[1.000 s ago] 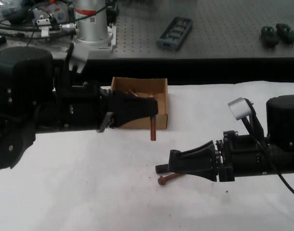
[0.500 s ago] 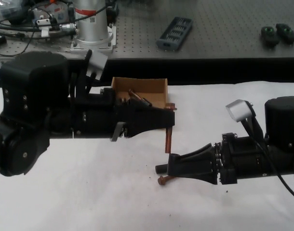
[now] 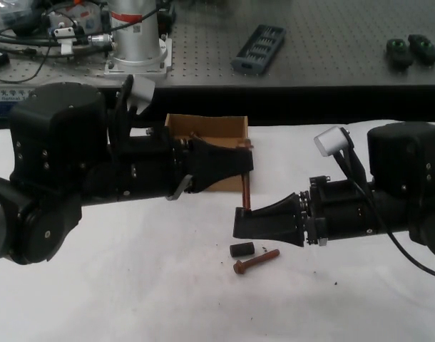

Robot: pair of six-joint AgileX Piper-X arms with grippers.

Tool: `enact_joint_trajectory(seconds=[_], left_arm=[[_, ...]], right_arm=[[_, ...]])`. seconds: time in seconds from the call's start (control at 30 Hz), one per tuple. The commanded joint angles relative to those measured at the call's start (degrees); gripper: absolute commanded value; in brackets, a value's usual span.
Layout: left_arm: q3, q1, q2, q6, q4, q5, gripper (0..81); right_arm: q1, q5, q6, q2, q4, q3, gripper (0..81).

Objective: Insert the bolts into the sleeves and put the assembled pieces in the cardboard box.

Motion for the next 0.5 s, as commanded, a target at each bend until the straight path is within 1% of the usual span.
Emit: enact_joint_trajectory(seconds=[0.0, 0.27, 0.47], left_arm=[[-0.4, 0.1, -0.2, 0.7, -0.6, -2.1, 0.6], [-0.4, 0.1, -0.2, 2.7, 3.2, -3.9, 0.6], [-0.4, 0.1, -0.2, 2.7, 3.2, -1.9, 0.6]], right_arm=[[0.1, -2.2, -0.5, 0.3, 1.0, -0.9, 2.4], [0.1, -3.7, -0.3, 0.3, 1.6, -0.9, 2.4], [2.0, -3.8, -0.3, 0.3, 1.6, -0.9, 2.4]])
